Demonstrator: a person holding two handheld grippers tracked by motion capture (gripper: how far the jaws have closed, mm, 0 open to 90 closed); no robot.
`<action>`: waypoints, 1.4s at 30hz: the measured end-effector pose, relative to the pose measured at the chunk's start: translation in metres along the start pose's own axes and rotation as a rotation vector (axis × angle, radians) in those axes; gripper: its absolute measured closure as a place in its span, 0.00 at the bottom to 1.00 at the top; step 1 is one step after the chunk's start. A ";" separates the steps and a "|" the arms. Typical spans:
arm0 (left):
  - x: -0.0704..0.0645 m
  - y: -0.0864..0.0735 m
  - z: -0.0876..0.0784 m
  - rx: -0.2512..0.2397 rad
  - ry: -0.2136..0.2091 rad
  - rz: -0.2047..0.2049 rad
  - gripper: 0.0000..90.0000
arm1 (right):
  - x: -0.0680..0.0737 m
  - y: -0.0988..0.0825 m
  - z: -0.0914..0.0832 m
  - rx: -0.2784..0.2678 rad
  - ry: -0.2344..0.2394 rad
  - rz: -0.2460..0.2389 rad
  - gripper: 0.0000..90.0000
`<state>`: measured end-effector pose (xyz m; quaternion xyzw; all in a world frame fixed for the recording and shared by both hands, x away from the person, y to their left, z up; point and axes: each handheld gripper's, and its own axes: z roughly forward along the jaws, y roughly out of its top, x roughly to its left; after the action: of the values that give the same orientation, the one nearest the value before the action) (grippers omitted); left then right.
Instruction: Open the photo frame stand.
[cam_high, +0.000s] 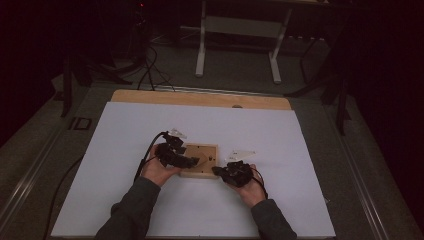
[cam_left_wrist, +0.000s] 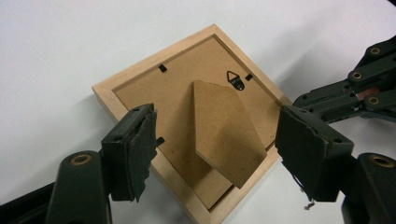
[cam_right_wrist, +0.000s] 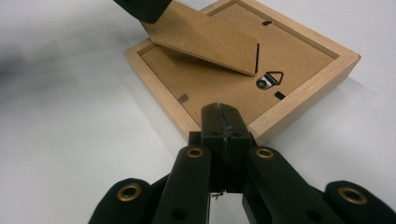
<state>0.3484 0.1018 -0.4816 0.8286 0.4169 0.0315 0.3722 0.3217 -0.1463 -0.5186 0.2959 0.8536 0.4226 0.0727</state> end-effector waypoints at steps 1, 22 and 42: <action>0.001 -0.001 0.001 0.003 -0.016 -0.008 0.32 | 0.000 0.000 0.000 -0.001 0.000 0.001 1.00; 0.005 -0.004 0.018 0.092 -0.089 -0.045 0.49 | 0.000 0.000 0.000 -0.001 0.002 0.004 1.00; 0.009 0.001 0.015 0.089 -0.112 -0.074 0.56 | 0.000 0.000 0.000 -0.003 0.002 0.003 1.00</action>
<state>0.3598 0.0988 -0.4944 0.8289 0.4268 -0.0472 0.3586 0.3217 -0.1466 -0.5190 0.2965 0.8525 0.4245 0.0715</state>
